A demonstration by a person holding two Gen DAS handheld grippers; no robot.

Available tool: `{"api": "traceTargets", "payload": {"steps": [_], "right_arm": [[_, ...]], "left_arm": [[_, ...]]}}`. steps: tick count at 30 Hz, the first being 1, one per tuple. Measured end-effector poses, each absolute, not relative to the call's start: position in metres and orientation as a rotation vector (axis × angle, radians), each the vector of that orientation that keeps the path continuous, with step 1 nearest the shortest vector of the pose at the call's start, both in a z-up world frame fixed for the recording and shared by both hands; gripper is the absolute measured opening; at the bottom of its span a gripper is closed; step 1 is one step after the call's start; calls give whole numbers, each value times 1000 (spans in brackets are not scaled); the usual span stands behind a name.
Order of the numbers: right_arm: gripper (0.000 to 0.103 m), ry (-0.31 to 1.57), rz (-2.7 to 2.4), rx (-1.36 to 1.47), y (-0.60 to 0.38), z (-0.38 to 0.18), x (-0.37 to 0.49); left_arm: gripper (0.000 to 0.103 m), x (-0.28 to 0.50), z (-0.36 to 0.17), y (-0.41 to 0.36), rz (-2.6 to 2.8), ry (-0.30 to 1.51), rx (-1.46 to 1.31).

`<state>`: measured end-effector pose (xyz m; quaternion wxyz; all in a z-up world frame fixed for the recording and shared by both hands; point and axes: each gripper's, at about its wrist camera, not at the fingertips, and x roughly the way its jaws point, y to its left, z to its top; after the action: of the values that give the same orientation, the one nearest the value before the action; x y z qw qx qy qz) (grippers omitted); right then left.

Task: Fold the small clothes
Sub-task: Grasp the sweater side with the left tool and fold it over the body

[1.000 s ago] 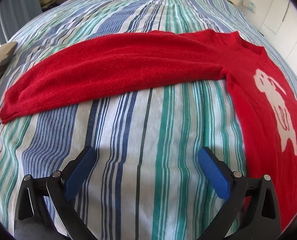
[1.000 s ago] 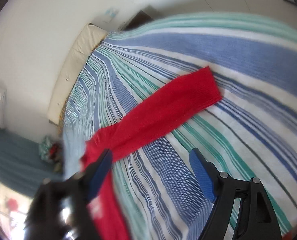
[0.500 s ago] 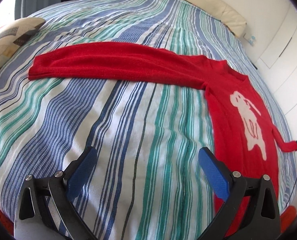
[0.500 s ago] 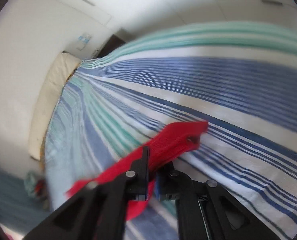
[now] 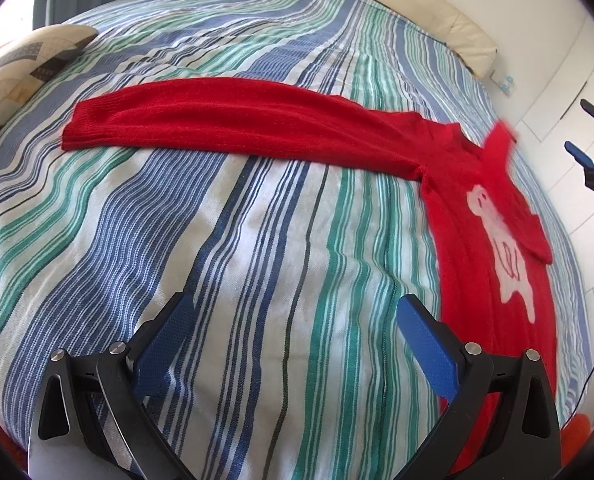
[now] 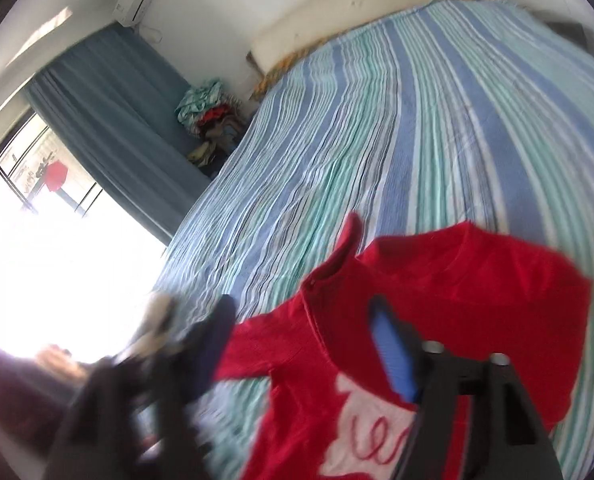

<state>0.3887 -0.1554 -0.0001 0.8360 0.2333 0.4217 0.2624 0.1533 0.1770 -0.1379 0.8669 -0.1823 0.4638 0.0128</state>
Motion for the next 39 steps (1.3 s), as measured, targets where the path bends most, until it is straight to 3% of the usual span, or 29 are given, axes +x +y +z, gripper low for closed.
{"api": "traceTargets", "payload": {"steps": [7,14,20,26,31,32,34,36,38,39], "right_arm": [[78,870,511,521,-212,-19,342],[79,968,229,491,-322,-84,208],[79,950,146,580,-330,-120,103],[81,923,202,463,-300,-107,105],[81,996,261,412,-267,-125,111],[81,1007,270,395,-262,-127,110],[81,1020,289,355,-250,-129,108],[81,1025,305,324,-241,-129,107],[81,1026,318,306,-234,-130,106],[81,1025,322,301,-232,-130,106]], "left_arm": [[102,158,-137,196,34,959,-473],[102,161,-140,242,102,914,-679],[101,166,-136,280,154,845,-807],[101,178,-152,340,260,780,-998],[99,218,-161,360,258,781,-979],[95,224,-162,361,262,782,-960],[74,231,-165,365,304,793,-924],[31,226,-166,368,362,809,-913],[10,222,-164,372,369,815,-922],[10,222,-158,372,365,816,-916]]}}
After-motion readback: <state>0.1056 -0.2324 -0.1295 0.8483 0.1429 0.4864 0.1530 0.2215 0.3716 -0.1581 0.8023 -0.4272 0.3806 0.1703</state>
